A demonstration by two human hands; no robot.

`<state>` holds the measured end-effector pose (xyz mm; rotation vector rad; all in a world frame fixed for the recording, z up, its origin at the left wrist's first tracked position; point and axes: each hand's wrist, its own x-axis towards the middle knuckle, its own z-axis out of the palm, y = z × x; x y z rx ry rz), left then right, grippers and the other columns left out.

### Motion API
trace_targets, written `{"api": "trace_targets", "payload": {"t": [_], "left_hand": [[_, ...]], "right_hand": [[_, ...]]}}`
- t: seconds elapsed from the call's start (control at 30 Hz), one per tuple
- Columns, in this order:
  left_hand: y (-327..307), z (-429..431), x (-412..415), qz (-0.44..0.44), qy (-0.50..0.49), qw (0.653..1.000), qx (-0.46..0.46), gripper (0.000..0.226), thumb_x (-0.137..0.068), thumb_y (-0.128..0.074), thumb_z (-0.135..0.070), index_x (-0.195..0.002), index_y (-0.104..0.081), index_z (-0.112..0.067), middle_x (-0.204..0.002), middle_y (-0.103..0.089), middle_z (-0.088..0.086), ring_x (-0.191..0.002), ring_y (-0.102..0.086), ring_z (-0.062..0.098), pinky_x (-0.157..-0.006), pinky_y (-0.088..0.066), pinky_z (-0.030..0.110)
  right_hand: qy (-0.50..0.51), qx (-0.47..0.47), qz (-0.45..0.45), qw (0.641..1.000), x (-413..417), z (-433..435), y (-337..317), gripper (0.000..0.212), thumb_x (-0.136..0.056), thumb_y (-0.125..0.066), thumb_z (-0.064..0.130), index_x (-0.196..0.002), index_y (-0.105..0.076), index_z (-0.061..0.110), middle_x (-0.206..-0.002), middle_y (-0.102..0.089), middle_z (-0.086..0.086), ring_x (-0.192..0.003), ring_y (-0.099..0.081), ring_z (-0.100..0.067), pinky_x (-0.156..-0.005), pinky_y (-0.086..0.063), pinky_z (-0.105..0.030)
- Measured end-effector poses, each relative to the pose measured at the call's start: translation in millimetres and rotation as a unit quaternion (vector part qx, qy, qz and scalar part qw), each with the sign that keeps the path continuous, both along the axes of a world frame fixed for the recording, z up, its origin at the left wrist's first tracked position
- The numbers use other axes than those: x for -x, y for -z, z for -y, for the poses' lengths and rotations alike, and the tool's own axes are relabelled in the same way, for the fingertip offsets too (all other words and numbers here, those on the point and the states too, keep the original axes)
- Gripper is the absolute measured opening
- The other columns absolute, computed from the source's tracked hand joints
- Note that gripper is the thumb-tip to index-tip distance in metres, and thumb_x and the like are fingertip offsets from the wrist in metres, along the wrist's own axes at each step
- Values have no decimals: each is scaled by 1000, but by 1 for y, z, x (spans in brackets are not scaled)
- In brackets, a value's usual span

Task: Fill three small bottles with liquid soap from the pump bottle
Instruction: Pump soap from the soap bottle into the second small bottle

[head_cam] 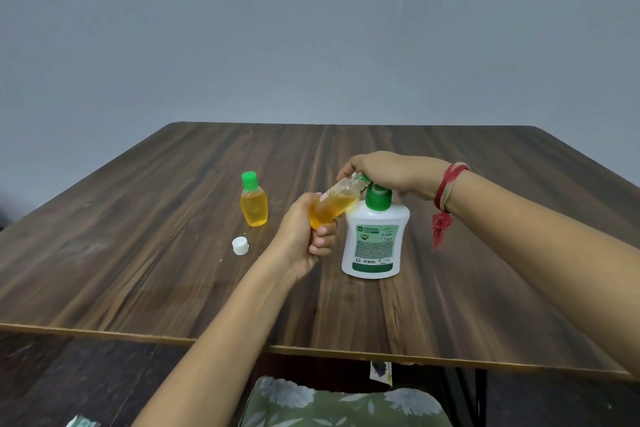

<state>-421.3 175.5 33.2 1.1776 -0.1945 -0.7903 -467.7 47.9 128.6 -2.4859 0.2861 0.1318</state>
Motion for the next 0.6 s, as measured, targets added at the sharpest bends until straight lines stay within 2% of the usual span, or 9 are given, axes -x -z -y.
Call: {"api": "trace_targets", "payload": {"t": [0.1,0.13,0.23,0.27,0.37,0.43,0.5,0.6], "left_hand": [[2,0,1,-7,3,1000,1,32,-94,-30,-30,-70,-44,-13,-38,-30,-4,-28,-25,5,-27,-15,12],[2,1,2,-7,4,1000,3,32,-94,-30,-30,-70,-44,-13,-38,-30,-4,-27,-25,5,-27,-15,12],[0,2,0,-6,3,1000,8,31,-93,-30,-30,-71,-44,-13,-38,-30,-4,-28,-25,5,-28,-15,11],[0,1,0,-6,0,1000,7,30,-93,-30,-30,-71,-43,-13,-38,-29,-4,-28,-24,5,-28,-14,12],[2,1,0,-6,-3,1000,0,31,-93,-30,-30,-71,-43,-13,-38,-30,-4,-27,-25,5,-27,-14,12],[2,1,1,-6,-1,1000,-1,32,-94,-30,-29,-71,-44,-13,-38,-30,-4,-27,-25,5,-28,-14,12],[-1,0,2,-4,-1,1000,3,31,-93,-30,-30,-71,-45,-13,-38,-30,-4,-28,-25,5,-28,-14,13],[-2,0,-1,-1,-4,1000,0,31,-94,-30,-30,-72,-44,-13,-38,-30,-4,-28,-25,5,-27,-15,13]], "right_hand": [[0,7,-6,1000,-2,-1,2,40,-96,-29,2,-124,-58,3,-105,-59,-11,-83,-52,-19,-56,-40,-14],[-3,6,-7,1000,-2,0,0,40,-96,-29,2,-124,-58,3,-110,-61,-14,-82,-53,-19,-56,-40,-14],[-3,10,3,1000,-1,1,-4,39,-98,-28,6,-123,-58,6,-119,-61,-18,-66,-48,-10,-37,-36,-6],[-2,9,6,1000,-1,1,-2,39,-98,-28,6,-123,-58,7,-115,-62,-17,-64,-47,-9,-37,-36,-5],[4,3,-4,1000,-2,-1,3,39,-97,-29,4,-121,-60,7,-107,-62,-14,-65,-48,-9,-51,-41,-12],[5,1,-7,1000,0,-1,-1,39,-97,-29,4,-121,-60,7,-103,-61,-13,-63,-47,-9,-42,-40,-9],[8,-6,-8,1000,3,-1,-7,39,-97,-29,6,-121,-60,8,-95,-59,-10,-60,-45,-9,-30,-31,-7],[2,3,-9,1000,3,-2,-5,38,-98,-29,6,-121,-60,8,-90,-58,-8,-60,-44,-9,-30,-31,-6]]}}
